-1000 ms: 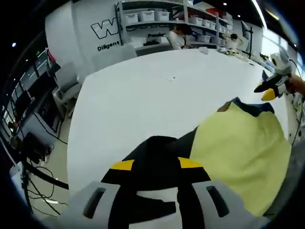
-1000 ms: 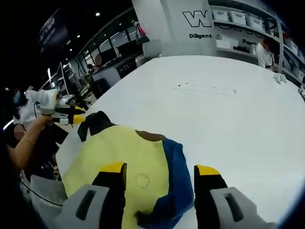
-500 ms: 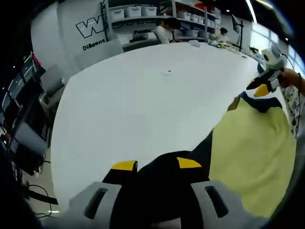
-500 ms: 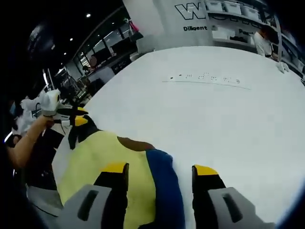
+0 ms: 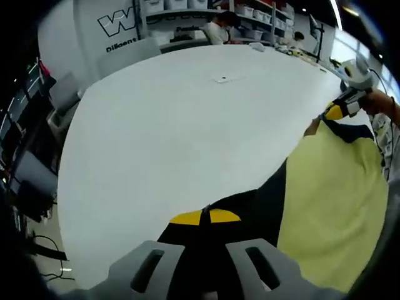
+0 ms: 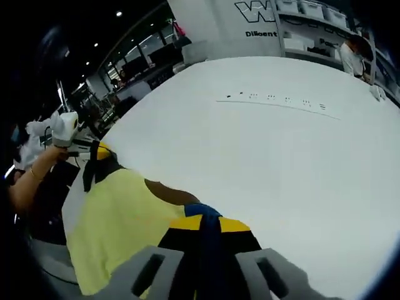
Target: Fold the garment on the visible template until the final outline fits inside the template.
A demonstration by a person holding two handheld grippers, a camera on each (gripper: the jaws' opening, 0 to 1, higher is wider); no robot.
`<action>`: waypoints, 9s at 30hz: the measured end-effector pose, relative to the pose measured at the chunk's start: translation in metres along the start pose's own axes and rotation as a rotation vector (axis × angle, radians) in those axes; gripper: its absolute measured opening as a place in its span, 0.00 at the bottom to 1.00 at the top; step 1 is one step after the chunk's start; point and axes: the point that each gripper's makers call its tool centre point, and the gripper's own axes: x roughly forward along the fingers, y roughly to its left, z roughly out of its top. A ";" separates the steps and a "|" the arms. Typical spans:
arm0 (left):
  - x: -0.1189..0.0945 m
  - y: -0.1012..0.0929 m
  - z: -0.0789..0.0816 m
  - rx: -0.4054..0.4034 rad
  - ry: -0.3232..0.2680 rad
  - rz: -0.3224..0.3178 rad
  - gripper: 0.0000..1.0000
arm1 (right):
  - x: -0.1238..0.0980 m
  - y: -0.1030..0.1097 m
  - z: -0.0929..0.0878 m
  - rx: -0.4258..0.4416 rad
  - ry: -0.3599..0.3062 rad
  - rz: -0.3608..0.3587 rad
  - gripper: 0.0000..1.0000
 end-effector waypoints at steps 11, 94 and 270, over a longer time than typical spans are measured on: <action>-0.073 0.035 0.038 -0.071 -0.286 0.179 0.03 | -0.060 0.034 0.023 -0.179 -0.220 0.055 0.00; -0.026 0.034 0.040 -0.057 -0.186 0.250 0.04 | 0.009 0.032 0.093 -0.154 -0.187 -0.041 0.00; -0.130 -0.119 -0.051 -0.204 -0.214 -0.135 0.97 | -0.081 -0.032 -0.028 0.250 -0.120 -0.395 0.00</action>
